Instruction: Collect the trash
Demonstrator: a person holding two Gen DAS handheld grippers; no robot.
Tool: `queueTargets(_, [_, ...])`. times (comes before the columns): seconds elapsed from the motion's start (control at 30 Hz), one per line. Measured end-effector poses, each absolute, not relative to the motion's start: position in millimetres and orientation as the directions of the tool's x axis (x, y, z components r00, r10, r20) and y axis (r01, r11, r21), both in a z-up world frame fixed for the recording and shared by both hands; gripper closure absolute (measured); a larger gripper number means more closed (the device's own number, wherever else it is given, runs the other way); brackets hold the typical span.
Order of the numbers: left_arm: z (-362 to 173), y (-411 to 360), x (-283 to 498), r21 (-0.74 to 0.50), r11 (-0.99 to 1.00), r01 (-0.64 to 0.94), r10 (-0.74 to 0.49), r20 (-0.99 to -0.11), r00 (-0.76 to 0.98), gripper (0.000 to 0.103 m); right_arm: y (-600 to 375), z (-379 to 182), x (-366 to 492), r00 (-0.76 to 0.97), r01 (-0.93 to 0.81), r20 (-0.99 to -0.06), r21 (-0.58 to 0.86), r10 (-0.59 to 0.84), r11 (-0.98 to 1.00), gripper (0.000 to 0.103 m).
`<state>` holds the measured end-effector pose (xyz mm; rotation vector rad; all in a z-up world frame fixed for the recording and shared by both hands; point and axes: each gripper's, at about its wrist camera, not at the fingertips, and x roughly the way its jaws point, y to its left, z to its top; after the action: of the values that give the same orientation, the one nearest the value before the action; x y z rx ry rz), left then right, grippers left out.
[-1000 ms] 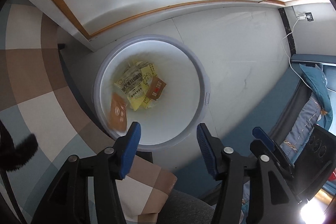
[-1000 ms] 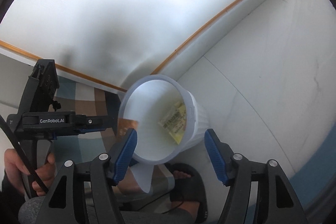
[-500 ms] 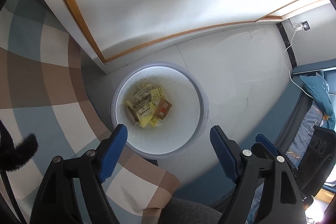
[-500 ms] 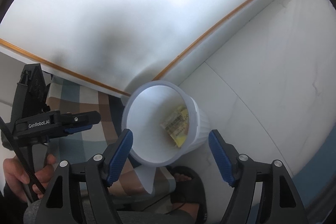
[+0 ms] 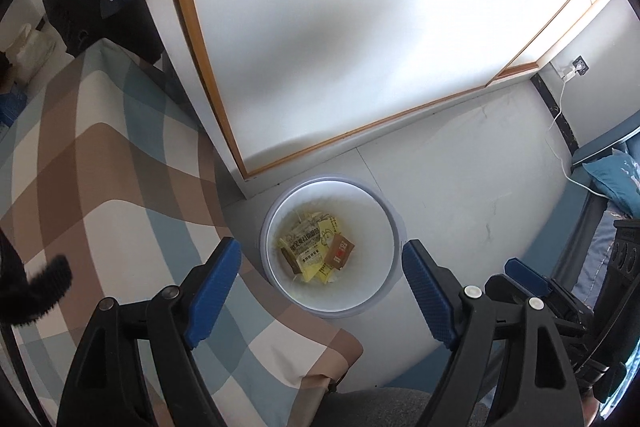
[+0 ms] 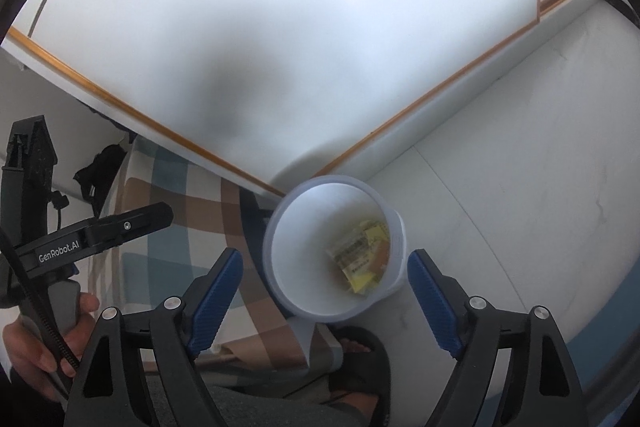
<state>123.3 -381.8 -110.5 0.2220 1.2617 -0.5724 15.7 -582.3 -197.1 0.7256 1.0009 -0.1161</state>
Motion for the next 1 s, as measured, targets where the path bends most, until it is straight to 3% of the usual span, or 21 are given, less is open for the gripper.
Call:
queueTargets(0.3, [-91.6, -364.7, 111.8, -0.109, 0.855, 0.507, -0.286, -0.915, 0.284, 0.023, -566.8, -172.0, 15.4, 0.555, 0.37, -0.806, 0.461, 0.206, 0.807, 0.015])
queueTargets(1.0, [-81.3, -349.0, 94.8, -0.115, 0.863, 0.492, -0.293, -0.907, 0.302, 0.023, -558.0, -154.7, 4.6, 0.566, 0.365, -0.805, 0.438, 0.178, 0.821, 0.015])
